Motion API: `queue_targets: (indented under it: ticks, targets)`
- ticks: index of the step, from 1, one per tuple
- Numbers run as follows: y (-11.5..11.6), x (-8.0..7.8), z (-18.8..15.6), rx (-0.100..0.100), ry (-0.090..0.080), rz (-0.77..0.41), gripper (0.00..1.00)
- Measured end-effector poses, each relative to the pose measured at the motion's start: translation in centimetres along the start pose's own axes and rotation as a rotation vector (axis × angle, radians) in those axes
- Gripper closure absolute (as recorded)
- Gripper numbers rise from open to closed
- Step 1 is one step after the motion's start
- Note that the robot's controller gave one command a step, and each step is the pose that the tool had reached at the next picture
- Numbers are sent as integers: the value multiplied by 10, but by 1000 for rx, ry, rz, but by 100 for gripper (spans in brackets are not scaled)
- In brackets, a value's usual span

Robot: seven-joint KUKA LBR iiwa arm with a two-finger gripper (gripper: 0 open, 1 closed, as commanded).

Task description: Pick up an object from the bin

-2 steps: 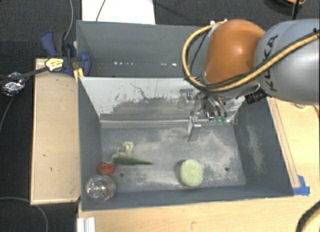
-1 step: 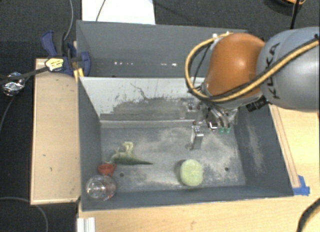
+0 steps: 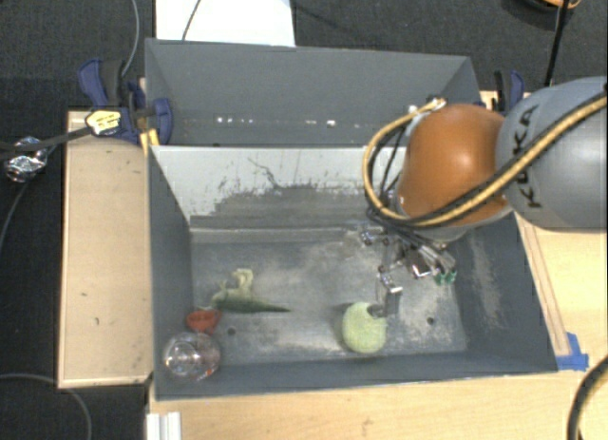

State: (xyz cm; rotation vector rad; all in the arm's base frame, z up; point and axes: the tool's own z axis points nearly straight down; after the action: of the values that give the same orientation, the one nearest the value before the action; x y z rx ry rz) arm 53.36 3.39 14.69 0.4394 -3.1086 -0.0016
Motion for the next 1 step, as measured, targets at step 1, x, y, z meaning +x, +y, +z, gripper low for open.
queue_targets:
  ticks: [1]
  targets:
    - [-4,4,25,4,-10,-170,0]
